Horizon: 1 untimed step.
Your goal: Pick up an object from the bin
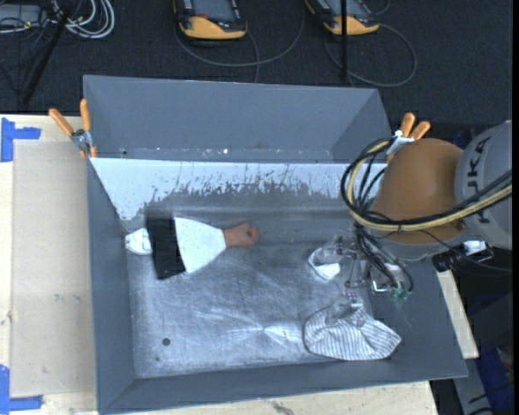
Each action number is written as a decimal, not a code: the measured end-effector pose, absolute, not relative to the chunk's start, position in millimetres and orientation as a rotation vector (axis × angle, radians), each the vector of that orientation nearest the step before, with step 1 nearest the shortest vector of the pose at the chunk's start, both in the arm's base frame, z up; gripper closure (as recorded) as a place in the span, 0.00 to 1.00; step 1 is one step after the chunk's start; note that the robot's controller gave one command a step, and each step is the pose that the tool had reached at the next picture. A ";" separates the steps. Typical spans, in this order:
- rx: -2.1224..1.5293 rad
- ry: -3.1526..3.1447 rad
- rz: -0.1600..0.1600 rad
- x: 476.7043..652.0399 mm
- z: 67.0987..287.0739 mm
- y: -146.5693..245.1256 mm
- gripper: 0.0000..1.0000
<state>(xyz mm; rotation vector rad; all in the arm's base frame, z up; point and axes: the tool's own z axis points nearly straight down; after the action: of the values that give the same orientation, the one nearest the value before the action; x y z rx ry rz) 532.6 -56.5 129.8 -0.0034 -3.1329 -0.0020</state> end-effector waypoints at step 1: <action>-0.001 -3.140 -0.001 534.5 133.9 -56.4 0.00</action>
Offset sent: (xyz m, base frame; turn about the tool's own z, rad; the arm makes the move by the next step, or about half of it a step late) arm -0.0146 -0.0070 -0.0598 -0.2255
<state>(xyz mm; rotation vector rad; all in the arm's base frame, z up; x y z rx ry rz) 534.5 -56.4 133.9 -0.0011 -3.1399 -0.0008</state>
